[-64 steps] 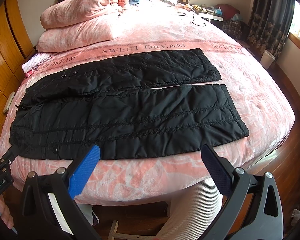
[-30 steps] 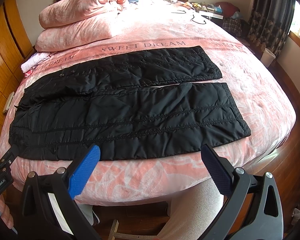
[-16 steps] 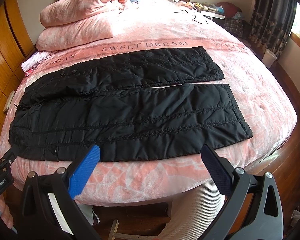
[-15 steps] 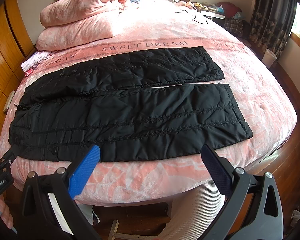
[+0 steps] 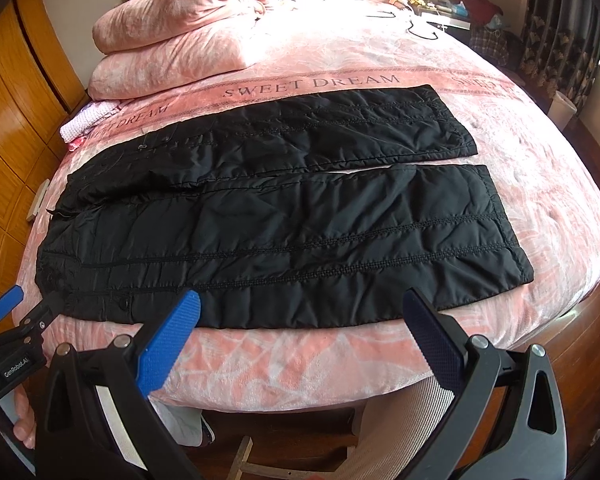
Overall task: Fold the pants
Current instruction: 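Grasp the waistband of the black pants with both grippers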
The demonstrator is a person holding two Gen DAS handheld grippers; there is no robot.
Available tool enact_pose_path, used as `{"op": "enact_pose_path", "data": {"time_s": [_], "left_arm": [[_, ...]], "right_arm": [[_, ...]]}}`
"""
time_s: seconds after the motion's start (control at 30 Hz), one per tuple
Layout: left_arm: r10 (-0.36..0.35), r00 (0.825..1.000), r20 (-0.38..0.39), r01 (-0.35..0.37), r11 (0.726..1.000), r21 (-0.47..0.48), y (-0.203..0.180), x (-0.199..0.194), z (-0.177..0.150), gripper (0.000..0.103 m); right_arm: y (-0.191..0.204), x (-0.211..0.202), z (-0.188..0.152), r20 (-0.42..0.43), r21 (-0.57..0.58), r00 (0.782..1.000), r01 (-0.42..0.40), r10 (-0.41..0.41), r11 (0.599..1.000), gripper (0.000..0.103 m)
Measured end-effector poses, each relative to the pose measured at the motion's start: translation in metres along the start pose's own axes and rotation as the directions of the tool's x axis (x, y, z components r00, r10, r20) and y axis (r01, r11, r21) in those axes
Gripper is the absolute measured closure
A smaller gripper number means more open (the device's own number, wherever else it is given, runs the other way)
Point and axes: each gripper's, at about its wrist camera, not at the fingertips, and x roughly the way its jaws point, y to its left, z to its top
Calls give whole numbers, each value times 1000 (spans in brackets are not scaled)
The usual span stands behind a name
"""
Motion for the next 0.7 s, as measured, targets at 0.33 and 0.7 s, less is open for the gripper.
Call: {"op": "enact_pose_path", "data": {"time_s": [0.33, 0.7], "left_arm": [[-94, 976, -198, 107, 993, 54, 7, 102, 109, 4], [-325, 923, -208, 372, 892, 256, -24, 235, 275, 4]], "right_arm": [[-20, 97, 113, -144, -172, 981, -157, 133, 973, 2], [-1, 242, 262, -309, -476, 932, -323, 189, 818, 2]]}}
